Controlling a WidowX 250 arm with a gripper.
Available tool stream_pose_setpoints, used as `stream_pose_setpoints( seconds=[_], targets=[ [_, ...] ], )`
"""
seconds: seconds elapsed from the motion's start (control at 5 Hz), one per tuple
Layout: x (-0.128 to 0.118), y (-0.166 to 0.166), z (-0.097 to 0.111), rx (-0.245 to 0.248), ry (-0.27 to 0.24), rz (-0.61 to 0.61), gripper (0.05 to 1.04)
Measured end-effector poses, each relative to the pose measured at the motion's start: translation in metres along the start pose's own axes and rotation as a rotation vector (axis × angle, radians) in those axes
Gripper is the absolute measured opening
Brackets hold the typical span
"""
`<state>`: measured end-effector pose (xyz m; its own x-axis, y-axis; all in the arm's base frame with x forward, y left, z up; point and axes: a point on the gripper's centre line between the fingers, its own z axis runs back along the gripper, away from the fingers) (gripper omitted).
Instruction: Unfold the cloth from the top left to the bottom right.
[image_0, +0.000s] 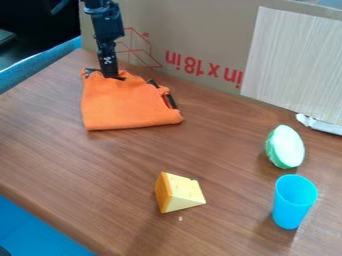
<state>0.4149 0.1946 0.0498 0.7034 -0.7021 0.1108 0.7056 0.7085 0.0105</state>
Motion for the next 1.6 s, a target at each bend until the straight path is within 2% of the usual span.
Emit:
stream_pose_setpoints(
  seconds=[0.2,0.4,0.8,1.0,1.2,1.4,1.6],
  targets=[
    [-0.003,-0.003,-0.019,-0.036,0.012,0.003,1.000],
    [-0.005,-0.007,-0.028,-0.063,0.019,-0.034,1.001],
    [-0.006,-0.013,-0.033,-0.057,0.008,-0.108,1.003],
    [-0.004,-0.018,-0.030,-0.059,-0.017,-0.132,1.001],
    [-0.001,-0.020,-0.030,-0.073,-0.036,-0.147,0.926],
    [-0.004,-0.016,-0.029,-0.052,-0.006,-0.145,0.691],
    [-0.003,-0.014,-0.028,-0.044,-0.013,-0.159,0.400]
  ],
)
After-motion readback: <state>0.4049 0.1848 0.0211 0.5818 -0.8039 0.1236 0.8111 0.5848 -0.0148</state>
